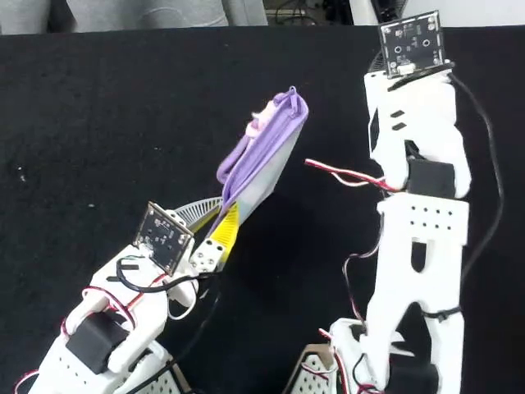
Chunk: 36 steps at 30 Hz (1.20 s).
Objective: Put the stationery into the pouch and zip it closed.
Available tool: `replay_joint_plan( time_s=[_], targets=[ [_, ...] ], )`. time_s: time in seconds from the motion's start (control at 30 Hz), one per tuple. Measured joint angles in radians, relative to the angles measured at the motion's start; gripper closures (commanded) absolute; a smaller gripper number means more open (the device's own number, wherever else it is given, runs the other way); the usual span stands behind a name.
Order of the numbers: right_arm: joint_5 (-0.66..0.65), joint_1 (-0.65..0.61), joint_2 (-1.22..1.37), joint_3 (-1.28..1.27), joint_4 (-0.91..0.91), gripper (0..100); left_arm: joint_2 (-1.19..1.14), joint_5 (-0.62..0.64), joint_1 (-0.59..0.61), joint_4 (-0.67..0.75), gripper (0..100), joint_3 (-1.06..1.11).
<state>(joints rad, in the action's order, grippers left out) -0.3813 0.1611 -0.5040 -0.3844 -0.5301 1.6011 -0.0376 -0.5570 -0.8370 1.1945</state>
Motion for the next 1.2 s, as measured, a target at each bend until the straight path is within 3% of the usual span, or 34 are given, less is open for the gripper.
replay_joint_plan(
  time_s=[0.13, 0.33, 0.5, 0.7, 0.97, 1.2],
  targets=[
    [-0.002, 0.000, -0.003, 0.000, -0.066, 87.8, 0.000, 0.000, 0.000, 0.015, 96, 0.003],
    [0.068, 0.072, -0.109, 0.000, -0.207, 80.3, -0.005, 0.000, 0.000, 0.031, 80, 0.028],
    [0.097, 0.141, -0.259, -0.078, -0.241, 80.4, -0.021, 0.000, 0.020, 0.029, 80, 0.046],
    [0.097, 0.190, -0.439, -0.308, -0.196, 80.2, -0.021, 0.000, 0.144, 0.089, 80, 0.046],
    [0.097, 0.201, -0.689, -0.577, -0.157, 80.2, -0.021, 0.000, 0.292, 0.187, 80, 0.074],
    [0.097, 0.203, -0.896, -0.753, -0.157, 80.1, -0.021, -0.002, 0.342, 0.196, 80, 0.074]
  ],
)
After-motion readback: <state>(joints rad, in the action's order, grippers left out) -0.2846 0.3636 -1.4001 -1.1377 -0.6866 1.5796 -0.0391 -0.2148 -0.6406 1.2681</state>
